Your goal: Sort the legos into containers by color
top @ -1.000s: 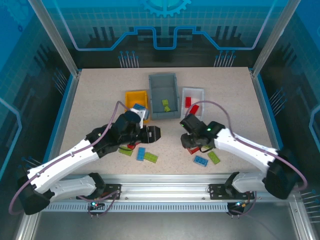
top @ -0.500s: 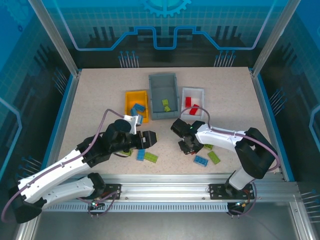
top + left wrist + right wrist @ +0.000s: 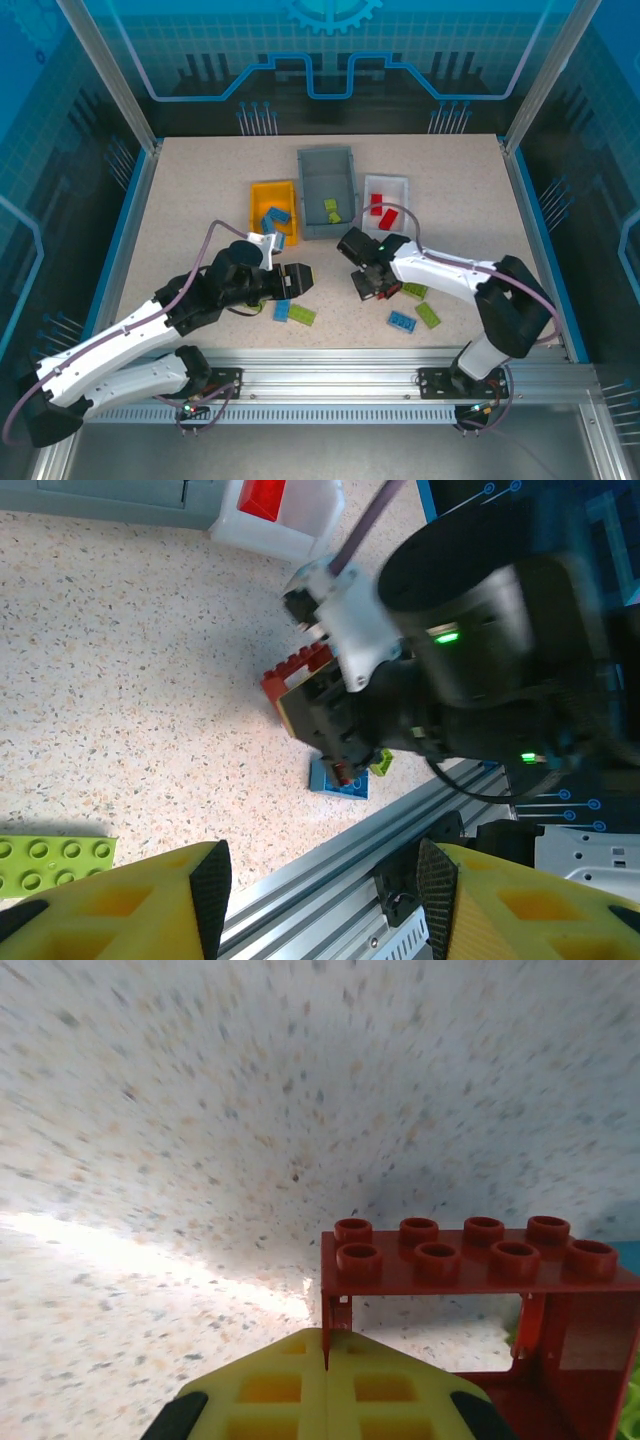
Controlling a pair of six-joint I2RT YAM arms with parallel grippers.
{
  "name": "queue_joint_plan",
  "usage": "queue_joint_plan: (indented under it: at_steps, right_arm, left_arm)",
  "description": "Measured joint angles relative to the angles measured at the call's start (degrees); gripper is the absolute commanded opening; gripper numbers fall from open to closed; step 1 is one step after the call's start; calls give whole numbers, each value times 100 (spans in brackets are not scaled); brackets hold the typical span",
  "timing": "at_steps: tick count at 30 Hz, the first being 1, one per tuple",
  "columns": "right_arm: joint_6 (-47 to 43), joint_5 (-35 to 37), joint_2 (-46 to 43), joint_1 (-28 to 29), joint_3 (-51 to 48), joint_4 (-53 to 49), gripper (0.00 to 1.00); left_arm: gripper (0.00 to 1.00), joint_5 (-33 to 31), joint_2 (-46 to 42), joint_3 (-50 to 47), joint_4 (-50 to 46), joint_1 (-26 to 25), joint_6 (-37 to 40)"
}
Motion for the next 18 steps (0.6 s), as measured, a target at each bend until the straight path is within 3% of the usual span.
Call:
queue_joint_plan:
  at_steps: [4,8,18]
  right_arm:
    - [-24,-83,-417,-479,831,-81,0]
    - [-109,-302,-138,-1263,1884,-13,0]
    - [-87,-970,2380,-2494,4409,-44,0]
  left_arm:
    - [56,-48,236,221,9,0,68]
    - [56,-168,817,787,114,-2,304]
    - [56,-472,2402,2223,577,-33,975]
